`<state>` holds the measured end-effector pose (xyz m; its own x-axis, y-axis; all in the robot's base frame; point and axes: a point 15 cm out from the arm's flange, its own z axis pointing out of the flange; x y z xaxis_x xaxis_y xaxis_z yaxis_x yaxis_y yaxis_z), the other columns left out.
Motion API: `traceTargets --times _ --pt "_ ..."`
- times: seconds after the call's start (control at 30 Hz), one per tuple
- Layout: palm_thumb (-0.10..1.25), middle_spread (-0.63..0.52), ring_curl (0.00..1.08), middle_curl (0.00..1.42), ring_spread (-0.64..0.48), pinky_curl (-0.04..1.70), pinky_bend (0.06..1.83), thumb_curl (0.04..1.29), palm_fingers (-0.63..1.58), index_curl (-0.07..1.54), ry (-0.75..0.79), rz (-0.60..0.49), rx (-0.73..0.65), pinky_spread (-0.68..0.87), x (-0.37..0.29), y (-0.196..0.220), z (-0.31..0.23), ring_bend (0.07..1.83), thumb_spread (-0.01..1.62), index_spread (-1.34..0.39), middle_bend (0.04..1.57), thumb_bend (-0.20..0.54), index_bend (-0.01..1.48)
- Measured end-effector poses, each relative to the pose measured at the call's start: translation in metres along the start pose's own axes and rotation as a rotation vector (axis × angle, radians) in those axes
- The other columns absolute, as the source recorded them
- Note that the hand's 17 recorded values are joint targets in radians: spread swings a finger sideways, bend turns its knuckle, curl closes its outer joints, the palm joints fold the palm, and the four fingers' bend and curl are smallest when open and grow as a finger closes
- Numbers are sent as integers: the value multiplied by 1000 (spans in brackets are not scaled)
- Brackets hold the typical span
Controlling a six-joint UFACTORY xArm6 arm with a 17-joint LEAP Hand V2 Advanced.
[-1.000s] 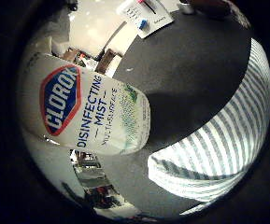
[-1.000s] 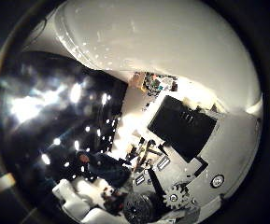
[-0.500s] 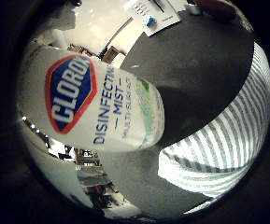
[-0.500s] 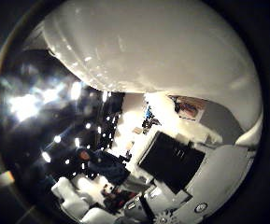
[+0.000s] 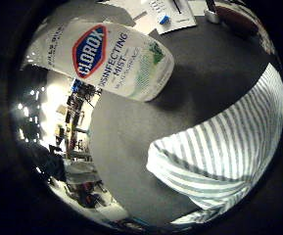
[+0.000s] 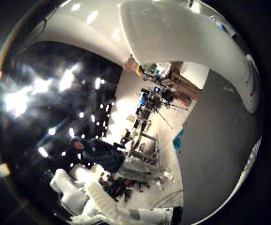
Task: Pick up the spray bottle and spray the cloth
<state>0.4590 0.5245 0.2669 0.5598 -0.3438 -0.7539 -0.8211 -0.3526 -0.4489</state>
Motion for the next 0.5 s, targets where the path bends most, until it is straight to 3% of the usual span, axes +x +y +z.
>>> traceTargets --times 0.5 --pt "194 148 209 325 320 227 1006 325 75 316 14 4 33 635 -1 -8 -23 487 897 -182 189 -32 172"
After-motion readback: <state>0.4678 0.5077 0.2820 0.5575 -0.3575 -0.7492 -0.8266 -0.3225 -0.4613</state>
